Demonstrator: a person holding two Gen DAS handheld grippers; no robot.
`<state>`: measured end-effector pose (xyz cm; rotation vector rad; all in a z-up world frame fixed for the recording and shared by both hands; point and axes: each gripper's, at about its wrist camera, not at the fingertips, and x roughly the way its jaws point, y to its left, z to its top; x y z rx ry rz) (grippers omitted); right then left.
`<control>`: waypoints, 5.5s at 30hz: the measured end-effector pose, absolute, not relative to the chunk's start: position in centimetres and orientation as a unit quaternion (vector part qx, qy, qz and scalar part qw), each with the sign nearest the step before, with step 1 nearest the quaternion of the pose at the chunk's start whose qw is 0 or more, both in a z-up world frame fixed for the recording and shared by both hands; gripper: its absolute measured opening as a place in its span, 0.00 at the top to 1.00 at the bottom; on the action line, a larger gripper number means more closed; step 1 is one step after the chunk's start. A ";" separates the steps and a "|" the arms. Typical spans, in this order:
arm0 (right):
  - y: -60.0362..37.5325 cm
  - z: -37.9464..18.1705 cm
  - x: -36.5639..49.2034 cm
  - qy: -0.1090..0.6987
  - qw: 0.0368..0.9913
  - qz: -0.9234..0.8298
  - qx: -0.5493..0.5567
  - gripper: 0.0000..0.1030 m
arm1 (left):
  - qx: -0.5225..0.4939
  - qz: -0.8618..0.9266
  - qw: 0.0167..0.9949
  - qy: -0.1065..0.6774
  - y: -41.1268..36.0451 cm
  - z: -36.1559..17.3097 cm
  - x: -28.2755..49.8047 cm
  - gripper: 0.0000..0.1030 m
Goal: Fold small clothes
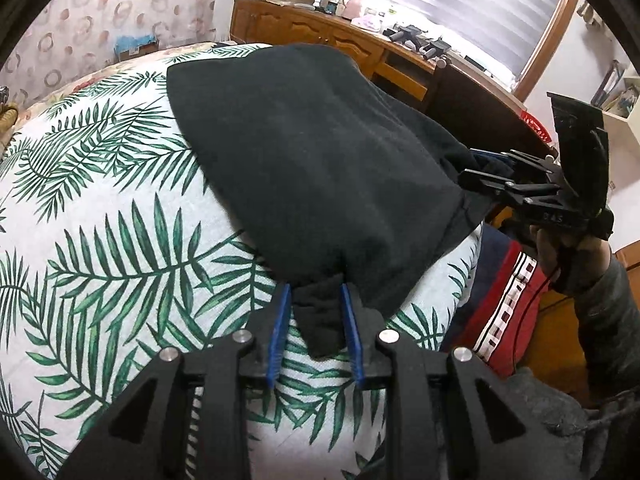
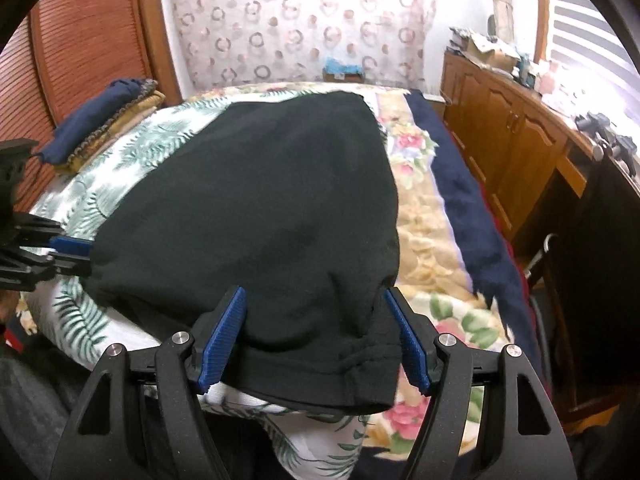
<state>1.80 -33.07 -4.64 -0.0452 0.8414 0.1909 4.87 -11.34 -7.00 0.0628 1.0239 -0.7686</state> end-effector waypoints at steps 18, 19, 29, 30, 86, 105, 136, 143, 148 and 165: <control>-27.5 -4.1 0.7 0.382 0.903 0.178 -0.079 0.20 | -0.014 -0.394 0.838 0.378 -12.0 1.6 8.5 0.98; -27.2 -4.0 0.6 0.379 0.904 0.182 -0.084 0.19 | -0.016 -0.395 0.839 0.374 -12.2 2.0 8.9 0.99; -28.7 -6.8 2.2 0.393 0.901 0.123 -0.135 0.19 | -0.037 -0.384 0.850 0.360 -12.0 3.0 10.8 0.99; -29.7 -6.8 2.6 0.395 0.902 0.114 -0.129 0.25 | -0.039 -0.381 0.852 0.359 -11.8 3.0 11.0 0.99; -36.8 -6.4 27.0 0.438 0.885 0.151 0.040 0.21 | 0.002 -0.286 0.825 0.487 -12.1 -7.3 33.1 0.64; -35.4 -6.5 26.6 0.431 0.880 0.196 0.038 0.50 | -0.023 -0.324 0.811 0.486 -13.4 -7.4 35.0 0.80; -34.0 2.8 21.9 0.309 0.929 0.200 0.034 0.86 | -0.026 -0.379 0.890 0.253 -9.4 9.7 22.9 0.90; -28.0 7.7 21.5 0.252 0.936 0.247 0.014 0.86 | -0.037 -0.318 0.921 0.223 -0.8 12.4 20.4 0.90; -20.6 9.8 23.1 0.226 0.921 0.316 -0.010 0.86 | -0.047 -0.255 0.944 0.204 7.3 13.0 18.9 0.90; 14.8 9.9 34.3 0.245 0.837 0.450 -0.192 0.87 | -0.161 -0.024 0.941 0.295 28.2 -0.4 18.0 0.89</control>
